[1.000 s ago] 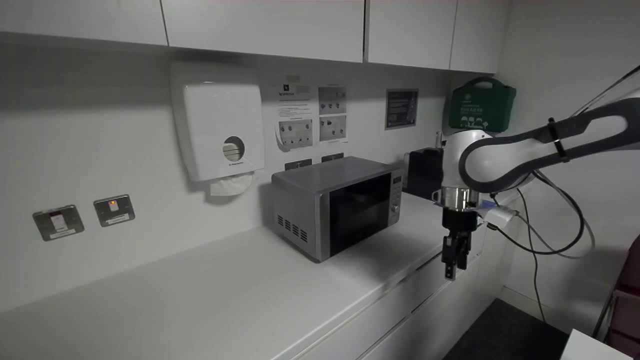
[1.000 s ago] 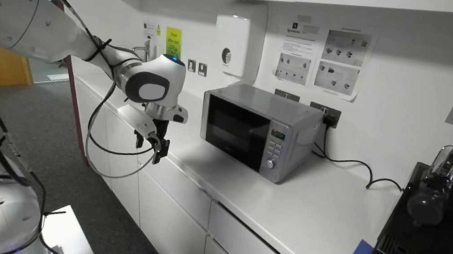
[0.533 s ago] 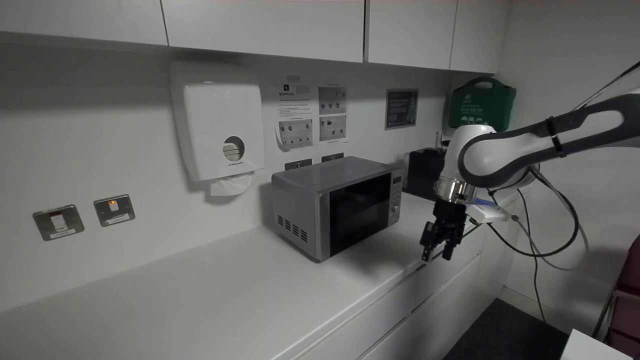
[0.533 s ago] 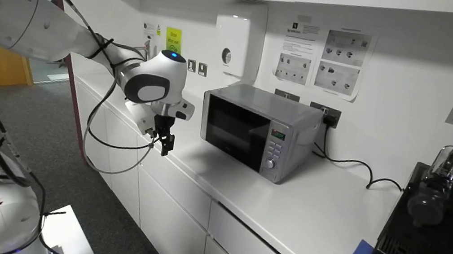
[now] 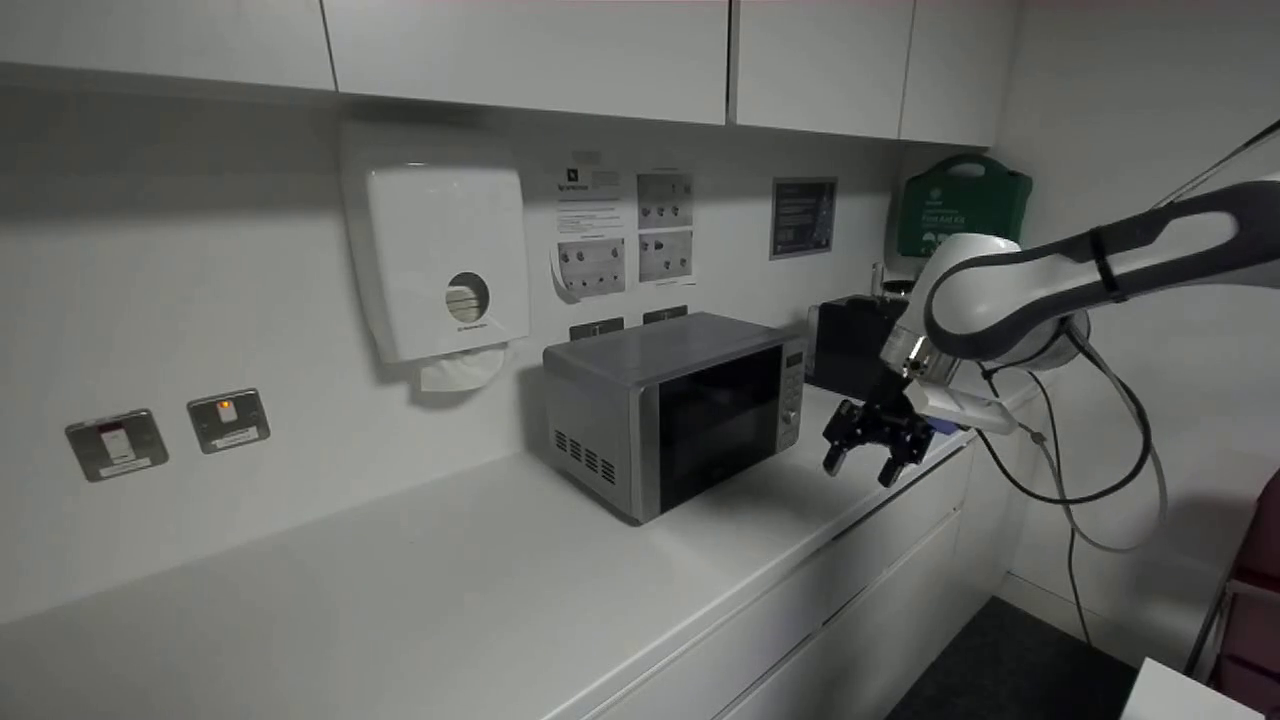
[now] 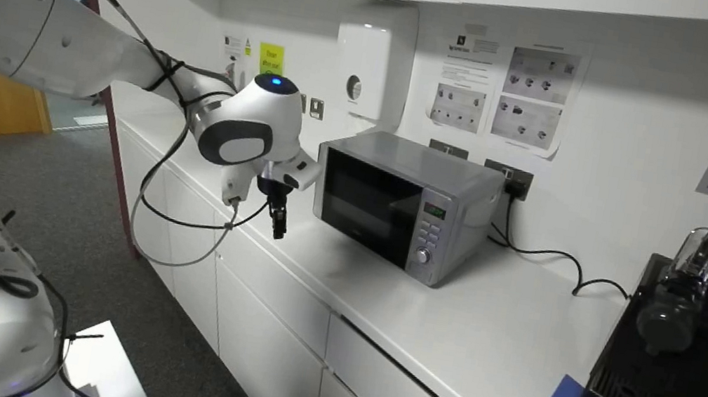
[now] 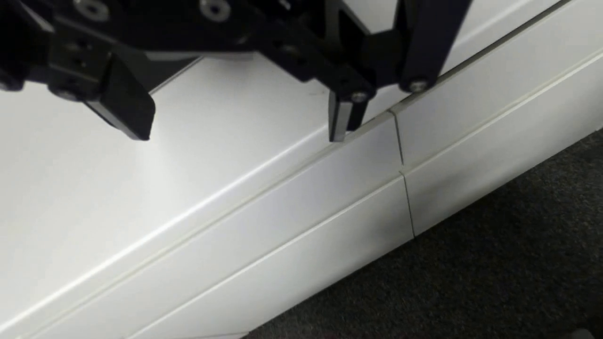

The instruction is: Press the top left rectangular button on the first column of the microwave button display

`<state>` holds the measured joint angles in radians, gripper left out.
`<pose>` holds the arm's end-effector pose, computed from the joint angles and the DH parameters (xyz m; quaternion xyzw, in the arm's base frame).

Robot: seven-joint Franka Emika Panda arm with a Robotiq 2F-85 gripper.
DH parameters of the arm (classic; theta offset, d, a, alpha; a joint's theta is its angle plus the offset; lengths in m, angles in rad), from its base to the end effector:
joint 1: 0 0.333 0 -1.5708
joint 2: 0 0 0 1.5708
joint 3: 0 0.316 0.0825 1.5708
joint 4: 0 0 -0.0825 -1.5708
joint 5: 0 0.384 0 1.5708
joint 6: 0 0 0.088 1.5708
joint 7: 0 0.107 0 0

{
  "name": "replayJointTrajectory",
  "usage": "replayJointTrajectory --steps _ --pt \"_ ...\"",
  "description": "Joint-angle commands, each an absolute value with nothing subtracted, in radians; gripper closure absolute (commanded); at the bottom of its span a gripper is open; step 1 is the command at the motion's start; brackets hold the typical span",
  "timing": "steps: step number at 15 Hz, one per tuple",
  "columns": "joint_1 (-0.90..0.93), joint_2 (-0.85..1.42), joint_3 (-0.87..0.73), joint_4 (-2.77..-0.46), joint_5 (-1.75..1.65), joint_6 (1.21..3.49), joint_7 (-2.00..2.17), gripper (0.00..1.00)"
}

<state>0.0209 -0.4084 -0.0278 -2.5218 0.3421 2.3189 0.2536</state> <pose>0.4302 0.0030 0.4423 -0.9580 0.2282 -0.0821 0.1528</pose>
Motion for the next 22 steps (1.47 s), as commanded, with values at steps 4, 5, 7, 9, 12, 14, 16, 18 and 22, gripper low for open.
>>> replayJointTrajectory --steps 4,5,7,9,12,14,16,18,22 --pt "-0.076 -0.451 -0.014 -2.537 0.356 2.466 0.460 0.00" --pt "-0.090 -0.453 -0.002 -2.546 0.346 2.511 0.497 0.00" --pt "-0.074 -0.428 -0.017 -2.520 0.346 2.467 0.456 0.00" --pt "-0.079 -0.428 -0.015 -2.520 0.346 2.475 0.470 0.00" --pt "-0.080 -0.428 -0.013 -2.520 0.346 2.475 0.474 0.00" --pt "-0.082 -0.413 -0.010 -2.515 0.355 2.512 0.489 0.00" --pt "-0.099 -0.366 -0.016 -2.492 0.392 2.606 0.550 0.00" --pt "-0.104 -0.324 -0.037 -2.473 0.424 2.700 0.565 0.00" --pt "-0.084 -0.251 -0.089 -2.447 0.529 2.930 0.542 0.00"
